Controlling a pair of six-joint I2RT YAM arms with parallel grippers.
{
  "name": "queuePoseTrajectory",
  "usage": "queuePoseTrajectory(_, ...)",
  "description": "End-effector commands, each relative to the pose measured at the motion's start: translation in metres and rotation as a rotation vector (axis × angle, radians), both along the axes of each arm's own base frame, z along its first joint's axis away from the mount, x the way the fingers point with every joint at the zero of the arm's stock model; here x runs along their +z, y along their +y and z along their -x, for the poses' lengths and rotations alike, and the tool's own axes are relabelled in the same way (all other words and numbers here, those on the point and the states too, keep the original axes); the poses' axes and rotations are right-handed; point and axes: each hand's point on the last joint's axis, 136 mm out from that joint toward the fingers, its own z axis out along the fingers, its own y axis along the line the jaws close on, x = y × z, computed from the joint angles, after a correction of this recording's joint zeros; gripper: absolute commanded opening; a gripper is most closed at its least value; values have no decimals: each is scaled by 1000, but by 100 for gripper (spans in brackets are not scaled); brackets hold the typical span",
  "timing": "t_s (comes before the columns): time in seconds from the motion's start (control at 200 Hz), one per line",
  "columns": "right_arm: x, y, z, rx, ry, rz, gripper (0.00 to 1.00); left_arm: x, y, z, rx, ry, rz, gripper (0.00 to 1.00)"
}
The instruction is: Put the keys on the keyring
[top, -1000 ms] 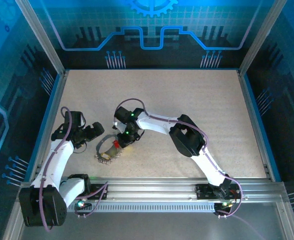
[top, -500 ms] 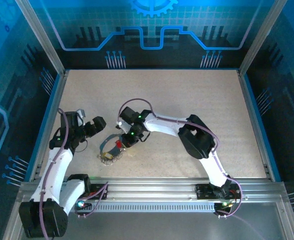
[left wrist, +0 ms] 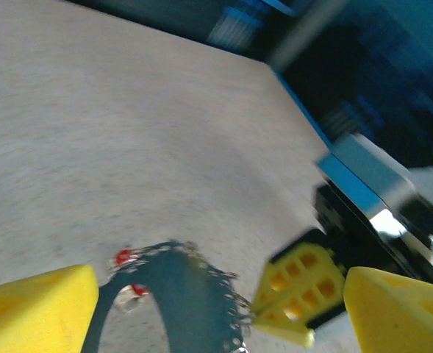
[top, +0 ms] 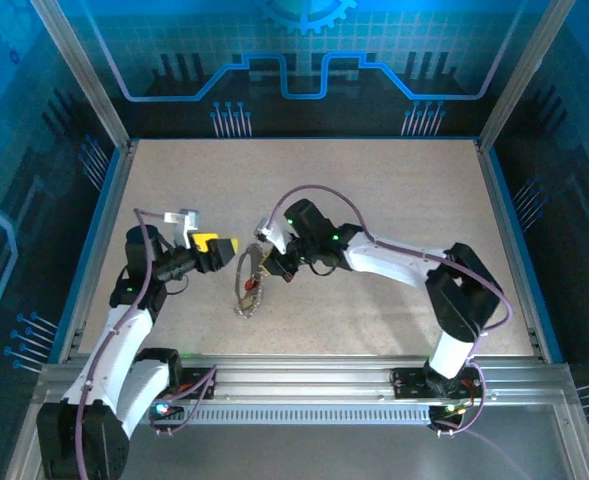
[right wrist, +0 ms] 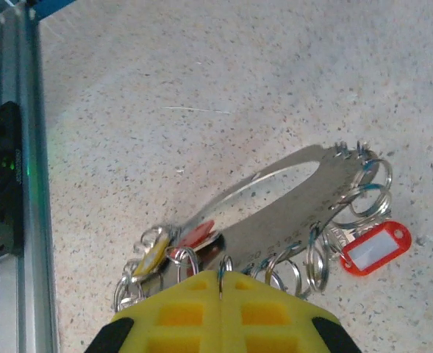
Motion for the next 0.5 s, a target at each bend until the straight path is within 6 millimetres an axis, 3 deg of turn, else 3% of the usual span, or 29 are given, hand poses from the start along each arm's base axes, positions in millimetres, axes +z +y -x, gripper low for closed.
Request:
queuePoseTrajectory(0.0,52,9,-6,110,-235,-193,0,35,-34,30,-308,-300,-80,83)
queuePoseTrajectory(0.195,70,-10,1,190,-376,-269,0,23,-51,72,-533,-400,-148,70)
queuePoseTrajectory(0.28,79,-18,3,203,-432,-317,0,16,-56,91,-624,-480,-171,55)
queuePoseTrajectory(0.385,83,-23,7,223,-443,-330,0,3,-62,90,-632,-509,-237,43)
queuePoseTrajectory(0.495,85,-23,22,303,-454,-359,0,1,-71,90,-645,-548,-273,39)
